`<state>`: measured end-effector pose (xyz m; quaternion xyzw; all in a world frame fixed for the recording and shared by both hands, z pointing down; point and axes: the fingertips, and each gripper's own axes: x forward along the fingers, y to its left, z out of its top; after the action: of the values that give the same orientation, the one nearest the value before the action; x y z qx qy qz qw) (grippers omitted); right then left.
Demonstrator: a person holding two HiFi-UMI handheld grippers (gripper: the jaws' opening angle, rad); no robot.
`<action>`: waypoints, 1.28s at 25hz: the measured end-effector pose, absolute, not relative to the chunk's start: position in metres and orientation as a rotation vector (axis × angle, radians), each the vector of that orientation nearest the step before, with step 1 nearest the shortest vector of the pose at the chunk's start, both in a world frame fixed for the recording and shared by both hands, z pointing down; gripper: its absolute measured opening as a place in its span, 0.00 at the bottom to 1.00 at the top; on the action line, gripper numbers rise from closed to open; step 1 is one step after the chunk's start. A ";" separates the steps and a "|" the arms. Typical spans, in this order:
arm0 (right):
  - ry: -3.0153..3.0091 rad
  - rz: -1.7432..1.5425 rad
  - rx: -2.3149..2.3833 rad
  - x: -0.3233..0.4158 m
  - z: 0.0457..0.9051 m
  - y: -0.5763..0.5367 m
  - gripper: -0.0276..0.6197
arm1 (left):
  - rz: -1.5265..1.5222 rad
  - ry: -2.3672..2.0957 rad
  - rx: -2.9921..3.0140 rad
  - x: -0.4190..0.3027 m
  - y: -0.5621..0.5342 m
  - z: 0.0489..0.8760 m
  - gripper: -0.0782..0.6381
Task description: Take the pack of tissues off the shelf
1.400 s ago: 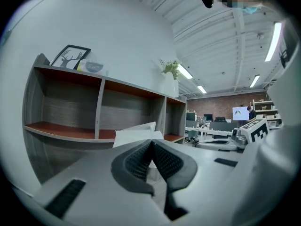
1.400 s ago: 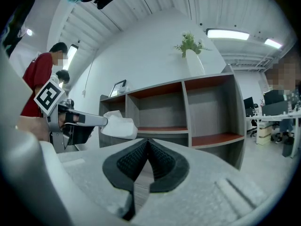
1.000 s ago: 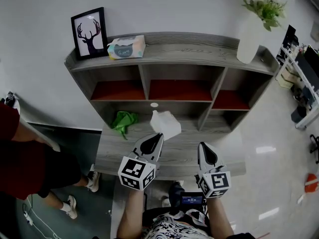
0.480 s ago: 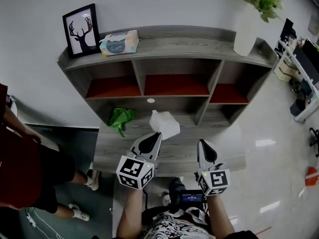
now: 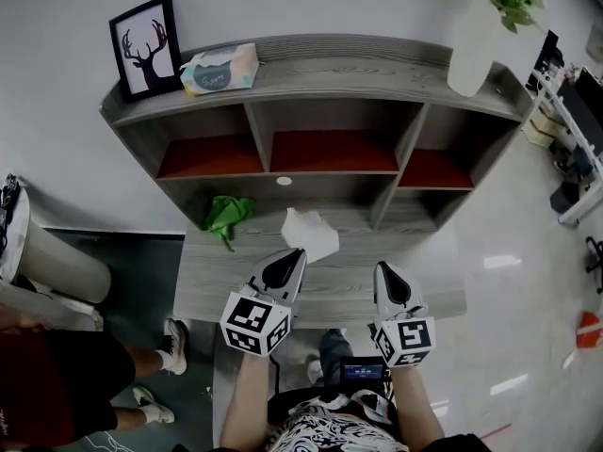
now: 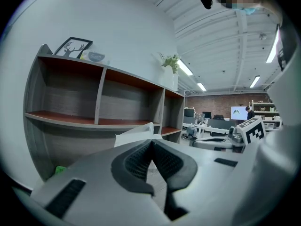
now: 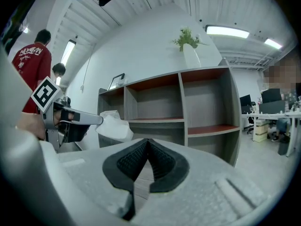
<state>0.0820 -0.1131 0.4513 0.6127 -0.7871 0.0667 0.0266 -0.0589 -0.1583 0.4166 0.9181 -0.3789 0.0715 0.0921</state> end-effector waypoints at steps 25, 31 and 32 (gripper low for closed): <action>-2.309 0.378 1.846 0.103 0.527 -0.118 0.05 | 0.358 -1.063 2.595 -0.059 -0.158 0.510 0.12; -2.282 0.419 1.827 0.107 0.547 -0.119 0.05 | 0.386 -1.059 2.581 -0.055 -0.160 0.533 0.12; -2.279 0.424 1.822 0.107 0.550 -0.119 0.05 | 0.391 -1.062 2.576 -0.055 -0.161 0.538 0.12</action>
<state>0.1067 -0.1194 0.5498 0.6152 -0.7693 0.1433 0.0963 -0.0546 -0.1608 0.5377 0.9033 -0.3724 0.1371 0.1631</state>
